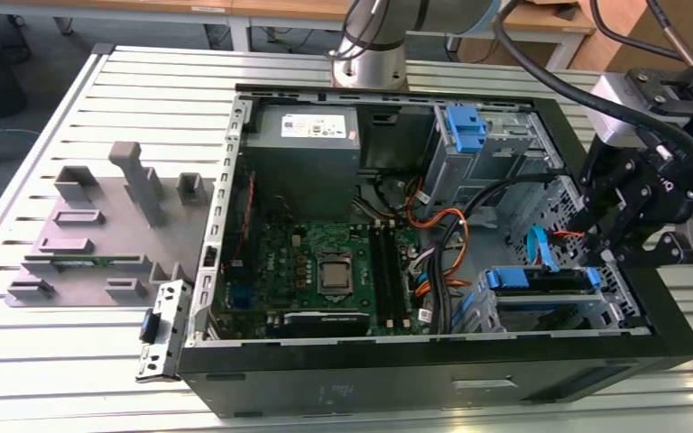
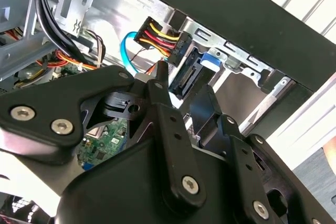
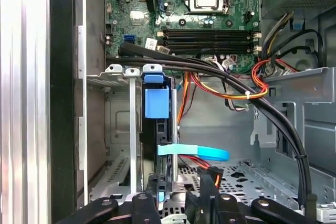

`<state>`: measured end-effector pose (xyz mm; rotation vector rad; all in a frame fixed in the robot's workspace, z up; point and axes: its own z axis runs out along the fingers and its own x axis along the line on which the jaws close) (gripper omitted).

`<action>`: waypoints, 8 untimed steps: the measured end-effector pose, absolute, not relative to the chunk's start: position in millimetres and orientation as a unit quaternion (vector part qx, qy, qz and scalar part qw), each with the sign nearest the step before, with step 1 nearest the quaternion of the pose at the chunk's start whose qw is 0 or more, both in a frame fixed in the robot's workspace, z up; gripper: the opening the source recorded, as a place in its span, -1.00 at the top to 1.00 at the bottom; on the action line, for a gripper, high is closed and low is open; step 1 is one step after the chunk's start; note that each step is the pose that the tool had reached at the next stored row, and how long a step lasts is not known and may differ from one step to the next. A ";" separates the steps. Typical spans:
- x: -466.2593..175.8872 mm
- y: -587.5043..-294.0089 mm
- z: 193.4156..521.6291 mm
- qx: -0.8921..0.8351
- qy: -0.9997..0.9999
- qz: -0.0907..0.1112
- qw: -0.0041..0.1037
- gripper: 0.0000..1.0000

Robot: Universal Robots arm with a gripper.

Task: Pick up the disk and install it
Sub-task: 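Insert the second disk wire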

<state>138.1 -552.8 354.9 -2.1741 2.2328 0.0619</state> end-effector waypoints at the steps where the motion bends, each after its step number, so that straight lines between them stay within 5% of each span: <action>1: 137.8 -551.9 354.8 -0.697 0.716 0.020 0.013 0.12; 8: 137.0 -542.8 354.1 -0.697 0.716 0.019 0.013 0.12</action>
